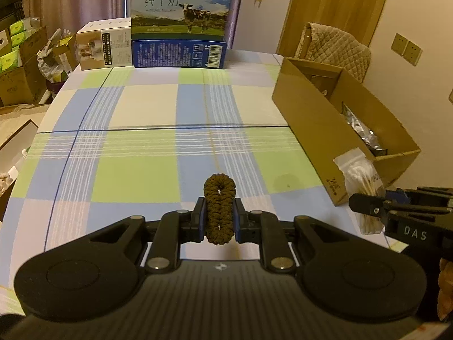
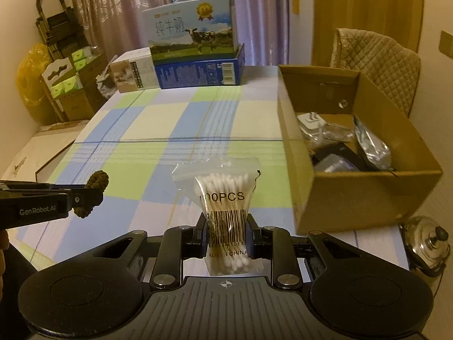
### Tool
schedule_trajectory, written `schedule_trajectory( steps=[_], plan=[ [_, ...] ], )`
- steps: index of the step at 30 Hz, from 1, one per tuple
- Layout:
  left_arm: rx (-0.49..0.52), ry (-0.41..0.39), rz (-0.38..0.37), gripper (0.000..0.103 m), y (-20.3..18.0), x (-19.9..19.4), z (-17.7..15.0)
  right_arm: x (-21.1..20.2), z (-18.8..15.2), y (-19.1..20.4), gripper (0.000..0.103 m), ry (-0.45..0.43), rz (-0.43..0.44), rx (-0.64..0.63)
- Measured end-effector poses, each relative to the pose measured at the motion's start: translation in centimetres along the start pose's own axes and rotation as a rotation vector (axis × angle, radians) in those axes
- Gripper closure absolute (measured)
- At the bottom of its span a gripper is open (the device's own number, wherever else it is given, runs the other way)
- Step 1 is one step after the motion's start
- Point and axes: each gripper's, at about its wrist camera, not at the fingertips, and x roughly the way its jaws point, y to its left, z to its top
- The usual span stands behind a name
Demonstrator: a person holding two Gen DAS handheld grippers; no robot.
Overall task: Organize objects
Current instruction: 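Carry the brown ring and cotton-swab bag toward the cardboard box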
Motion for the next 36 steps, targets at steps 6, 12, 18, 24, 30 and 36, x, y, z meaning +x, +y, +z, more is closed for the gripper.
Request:
schedule_trajectory(
  steps=[6,12,18,24,30,36],
  plan=[
    [0.007,0.010,-0.042,0.088,-1.8,-0.9,-0.6,-1.2,-0.6,-1.4,0.081,0.001,-0.025,0.016],
    [0.020,0.013,-0.078,0.088,-3.9,-1.0,-0.3,-2.2,-0.7,-3.0,0.081,-0.010,-0.039,0.031],
    [0.055,0.012,-0.106,0.088,-6.1,-0.9,0.1,-3.1,-0.7,-4.4,0.081,-0.027,-0.058,0.050],
    [0.082,0.017,-0.128,0.088,-7.9,-0.7,0.5,-3.7,-0.9,-6.0,0.081,-0.033,-0.075,0.078],
    [0.110,0.017,-0.149,0.088,-9.7,-0.4,0.9,-4.4,-1.1,-8.2,0.081,-0.039,-0.114,0.111],
    [0.140,0.021,-0.178,0.088,-11.8,0.2,1.3,-5.2,-1.4,-10.3,0.081,-0.043,-0.151,0.130]
  ],
)
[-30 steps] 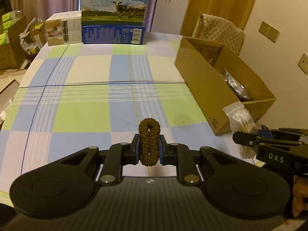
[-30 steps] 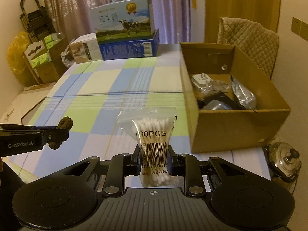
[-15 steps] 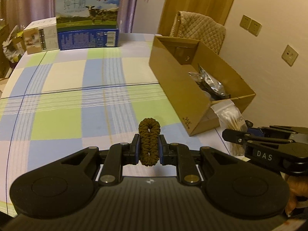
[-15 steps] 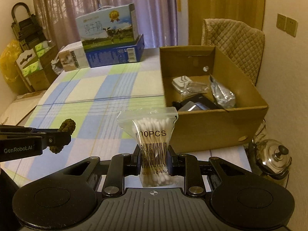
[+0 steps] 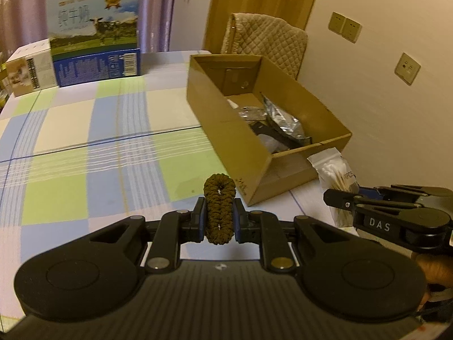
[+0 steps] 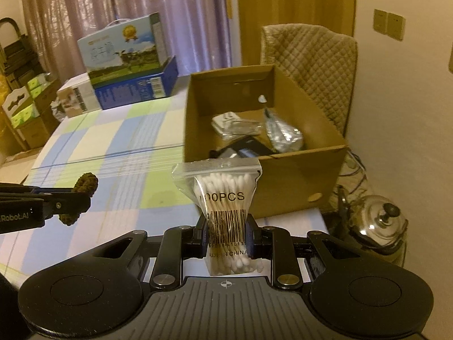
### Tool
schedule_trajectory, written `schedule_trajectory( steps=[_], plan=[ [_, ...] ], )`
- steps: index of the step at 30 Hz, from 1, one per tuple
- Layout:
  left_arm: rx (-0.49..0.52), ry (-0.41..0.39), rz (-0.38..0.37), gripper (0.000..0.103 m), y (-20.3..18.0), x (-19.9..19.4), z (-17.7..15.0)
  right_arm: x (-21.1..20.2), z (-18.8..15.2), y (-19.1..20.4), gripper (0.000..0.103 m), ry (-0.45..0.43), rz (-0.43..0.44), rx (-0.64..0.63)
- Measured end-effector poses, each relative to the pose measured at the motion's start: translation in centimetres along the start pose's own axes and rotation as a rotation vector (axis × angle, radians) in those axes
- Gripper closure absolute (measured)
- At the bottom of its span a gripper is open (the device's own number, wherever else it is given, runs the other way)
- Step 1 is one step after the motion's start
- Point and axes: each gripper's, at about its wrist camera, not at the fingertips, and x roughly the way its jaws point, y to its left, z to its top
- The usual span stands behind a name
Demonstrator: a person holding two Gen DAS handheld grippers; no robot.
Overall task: Organize objects
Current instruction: 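Carry the brown ring and cotton-swab bag toward the cardboard box, then lower the brown ring into the box and open the left gripper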
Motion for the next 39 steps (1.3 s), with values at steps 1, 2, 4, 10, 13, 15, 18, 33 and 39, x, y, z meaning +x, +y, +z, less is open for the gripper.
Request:
schedule_trajectory(
  steps=[1,2,4,10,13,15,18,33,39],
  plan=[
    [0.006,0.001,-0.005,0.088,-0.3,0.1,0.1,-0.1,0.0,-0.4,0.081,0.000,-0.005,0.005],
    [0.012,0.001,-0.010,0.088,-0.7,0.3,0.1,-0.1,0.0,-0.7,0.081,0.000,-0.009,0.010],
    [0.023,0.002,-0.021,0.088,-1.5,0.6,0.4,-0.1,0.1,-1.4,0.081,-0.001,-0.016,0.020],
    [0.049,0.001,-0.051,0.088,-3.7,1.6,1.2,-0.6,0.5,-2.9,0.081,-0.010,-0.028,0.025],
    [0.057,0.001,-0.064,0.088,-4.6,2.1,1.9,-0.8,1.2,-3.6,0.081,-0.020,-0.030,0.029],
    [0.060,0.001,-0.072,0.088,-5.1,2.5,2.4,-0.9,1.7,-4.1,0.081,-0.029,-0.031,0.029],
    [0.061,-0.001,-0.078,0.088,-5.7,3.1,3.2,-0.8,2.7,-4.6,0.081,-0.040,-0.027,0.026],
    [0.081,-0.022,-0.106,0.088,-8.1,5.9,7.7,0.8,6.4,-6.4,0.081,-0.048,-0.038,0.015],
    [0.078,-0.010,-0.111,0.088,-8.1,7.0,8.4,1.8,7.6,-6.8,0.081,-0.047,-0.041,0.000]
  ],
)
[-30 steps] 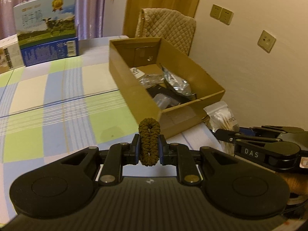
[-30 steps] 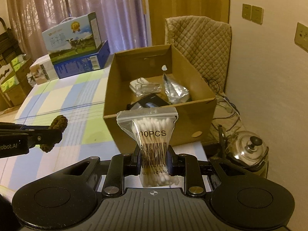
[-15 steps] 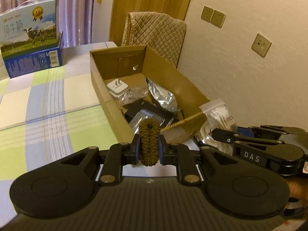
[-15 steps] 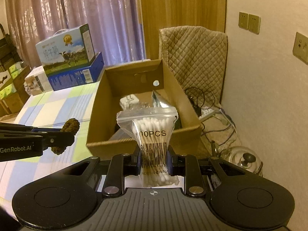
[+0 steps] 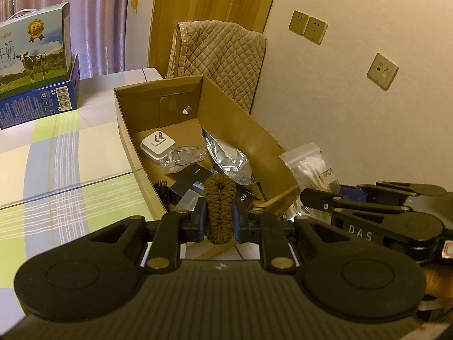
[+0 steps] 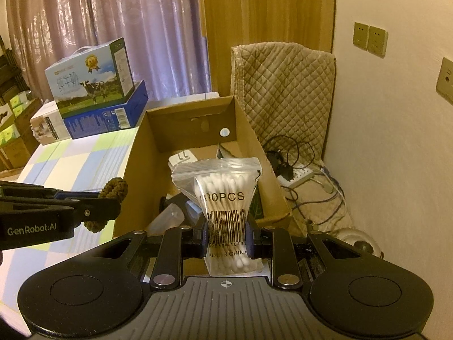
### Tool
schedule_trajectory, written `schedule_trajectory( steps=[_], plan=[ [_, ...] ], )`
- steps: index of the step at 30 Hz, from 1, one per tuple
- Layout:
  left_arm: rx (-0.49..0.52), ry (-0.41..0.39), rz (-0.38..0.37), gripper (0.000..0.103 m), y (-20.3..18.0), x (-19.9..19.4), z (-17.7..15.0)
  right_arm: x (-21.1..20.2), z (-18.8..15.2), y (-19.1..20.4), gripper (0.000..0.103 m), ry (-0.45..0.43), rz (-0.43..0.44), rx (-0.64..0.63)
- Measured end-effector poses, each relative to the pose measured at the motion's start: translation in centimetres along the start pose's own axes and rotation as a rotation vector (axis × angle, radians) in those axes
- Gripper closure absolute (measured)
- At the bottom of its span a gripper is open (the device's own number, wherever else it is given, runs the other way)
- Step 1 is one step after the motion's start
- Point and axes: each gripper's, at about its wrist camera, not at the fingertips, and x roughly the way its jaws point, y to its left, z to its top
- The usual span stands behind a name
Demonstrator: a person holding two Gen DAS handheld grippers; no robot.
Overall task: Organize objects
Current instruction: 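Lower the brown ring into the box and open the left gripper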
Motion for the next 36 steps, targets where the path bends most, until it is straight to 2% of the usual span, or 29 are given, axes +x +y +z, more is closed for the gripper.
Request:
schedule_trajectory(
  steps=[12,21,24,25,26,27,36],
  plan=[
    [-0.007,0.021,0.029,0.088,1.3,3.4,2.1,3.4,3.5,-1.3,0.081,0.016,0.010,-0.001],
    [-0.032,0.022,0.026,0.086,3.0,5.8,4.5,5.3,4.6,-1.9,0.081,0.031,0.014,0.009],
    [-0.028,0.025,0.029,0.083,3.2,6.7,4.9,5.7,4.7,-2.2,0.081,0.036,0.020,0.031],
    [-0.026,0.024,0.032,0.078,3.2,7.0,5.0,5.8,4.7,-2.2,0.081,0.038,0.022,0.033],
    [-0.024,0.022,0.032,0.068,3.2,7.3,5.1,5.8,4.6,-2.3,0.081,0.039,0.023,0.036],
    [-0.028,0.026,0.031,0.065,3.3,7.6,5.1,5.8,4.6,-2.3,0.081,0.039,0.025,0.038],
    [-0.042,0.031,0.044,0.061,3.9,6.7,4.3,5.5,4.4,-2.1,0.081,0.039,0.051,0.051]
  ],
)
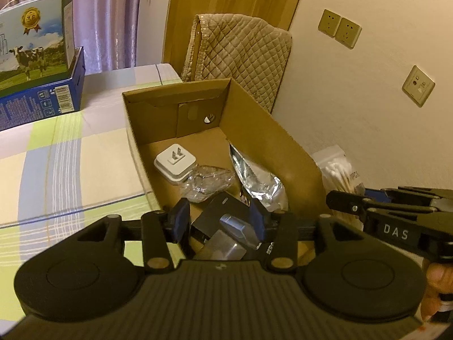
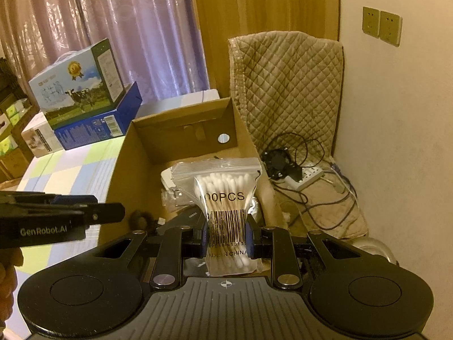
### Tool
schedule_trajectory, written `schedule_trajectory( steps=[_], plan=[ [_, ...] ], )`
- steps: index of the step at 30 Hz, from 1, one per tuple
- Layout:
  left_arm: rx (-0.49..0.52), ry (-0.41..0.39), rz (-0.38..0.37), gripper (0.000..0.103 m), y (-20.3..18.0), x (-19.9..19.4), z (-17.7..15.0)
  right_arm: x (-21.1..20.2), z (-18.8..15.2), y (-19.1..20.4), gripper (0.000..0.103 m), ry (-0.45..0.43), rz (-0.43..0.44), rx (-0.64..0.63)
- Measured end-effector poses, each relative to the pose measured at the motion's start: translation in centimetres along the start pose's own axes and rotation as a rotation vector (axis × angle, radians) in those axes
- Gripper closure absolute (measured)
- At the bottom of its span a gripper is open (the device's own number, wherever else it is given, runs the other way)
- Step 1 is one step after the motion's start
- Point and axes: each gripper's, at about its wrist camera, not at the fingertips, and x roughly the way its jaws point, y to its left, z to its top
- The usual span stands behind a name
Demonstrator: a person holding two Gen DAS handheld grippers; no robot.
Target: Organize objects
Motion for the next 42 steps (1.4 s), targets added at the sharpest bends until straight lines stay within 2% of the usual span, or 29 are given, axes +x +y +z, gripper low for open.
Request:
schedule_trajectory(
  steps=[8,18,24,25,27,28,29,36,42],
  plan=[
    [0.002,0.001,0.011,0.053,-0.1,-1.3,-0.8,-0.7,0.3,0.9,0.081,-0.013,0.019,-0.008],
    [0.004,-0.001,0.017,0.047,0.2,-2.0,-1.3,-0.5,0.7,1.3,0.081,-0.013,0.034,-0.007],
    [-0.004,-0.013,0.028,0.042,1.3,-2.9,-1.6,0.4,1.6,1.5,0.081,-0.028,0.080,0.026],
    [-0.008,-0.014,0.033,0.042,1.6,-3.0,-1.7,0.6,1.8,1.4,0.080,-0.037,0.100,0.027],
    [-0.024,-0.013,0.044,0.042,2.3,-3.3,-1.9,1.1,2.0,1.2,0.066,-0.052,0.130,0.044],
    [-0.029,-0.011,0.050,0.042,2.6,-3.3,-2.0,1.1,2.0,1.0,0.049,-0.062,0.140,0.065],
    [-0.034,-0.011,0.055,0.042,2.9,-3.5,-2.1,1.1,2.1,0.8,0.038,-0.072,0.150,0.083],
    [-0.070,-0.015,0.062,0.029,4.1,-4.9,-3.7,-1.0,0.8,-0.6,0.036,-0.070,0.160,0.170],
    [-0.076,-0.050,0.067,0.008,3.3,-7.3,-5.7,-4.4,-1.8,-0.2,0.036,-0.030,0.143,0.154]
  ],
)
